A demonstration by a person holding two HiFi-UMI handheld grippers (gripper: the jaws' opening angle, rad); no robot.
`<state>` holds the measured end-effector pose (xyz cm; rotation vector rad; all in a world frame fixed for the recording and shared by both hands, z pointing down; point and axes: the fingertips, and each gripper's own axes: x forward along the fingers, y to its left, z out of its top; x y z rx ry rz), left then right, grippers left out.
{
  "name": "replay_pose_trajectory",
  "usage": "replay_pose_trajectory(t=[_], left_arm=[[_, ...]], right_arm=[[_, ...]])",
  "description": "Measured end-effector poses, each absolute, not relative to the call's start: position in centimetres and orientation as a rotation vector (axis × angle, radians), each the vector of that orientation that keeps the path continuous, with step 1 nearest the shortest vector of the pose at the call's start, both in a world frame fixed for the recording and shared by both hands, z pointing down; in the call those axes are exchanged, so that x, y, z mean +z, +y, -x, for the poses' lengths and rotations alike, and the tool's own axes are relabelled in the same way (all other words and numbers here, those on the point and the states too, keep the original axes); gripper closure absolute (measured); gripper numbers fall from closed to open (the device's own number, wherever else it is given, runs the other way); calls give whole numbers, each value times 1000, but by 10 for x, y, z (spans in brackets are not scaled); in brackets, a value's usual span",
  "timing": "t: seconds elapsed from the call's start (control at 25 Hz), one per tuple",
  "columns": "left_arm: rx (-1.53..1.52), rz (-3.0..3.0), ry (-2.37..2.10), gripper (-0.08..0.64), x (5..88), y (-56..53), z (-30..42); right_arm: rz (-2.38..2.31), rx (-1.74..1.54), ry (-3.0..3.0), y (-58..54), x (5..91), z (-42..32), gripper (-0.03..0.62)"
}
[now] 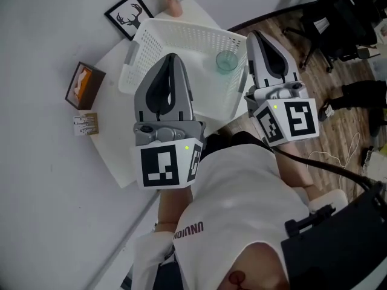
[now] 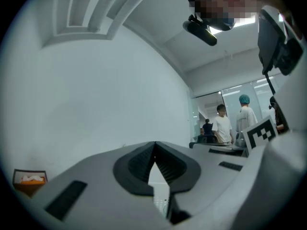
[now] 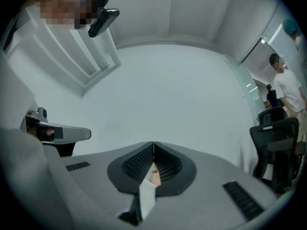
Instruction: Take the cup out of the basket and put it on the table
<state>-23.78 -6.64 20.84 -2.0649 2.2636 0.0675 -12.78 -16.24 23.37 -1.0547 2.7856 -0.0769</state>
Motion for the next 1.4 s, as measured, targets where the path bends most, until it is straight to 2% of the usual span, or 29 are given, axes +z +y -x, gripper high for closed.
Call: replay_pose_trajectory(t=[0.52, 0.6, 0.68, 0.8, 1.16, 1.4], left_arm=[[-64, 2414, 2037, 546, 246, -149, 211], [-117, 2484, 2002, 523, 257, -158, 206], [-189, 2533, 1988, 475, 271, -167, 205], [-330, 2569, 1968, 456, 296, -181, 205], [-829, 2772, 1832, 442, 392, -204, 195], [-1008, 2832, 1797, 437, 430, -209, 196]], right_arm=[[1165, -113, 2803, -203, 243, 111, 572], [1167, -128, 2802, -208, 245, 106, 572], [1166, -145, 2803, -211, 247, 104, 572], [1161, -162, 2805, -215, 251, 102, 572], [1152, -180, 2816, -220, 255, 100, 572], [1166, -177, 2817, -226, 255, 97, 572]])
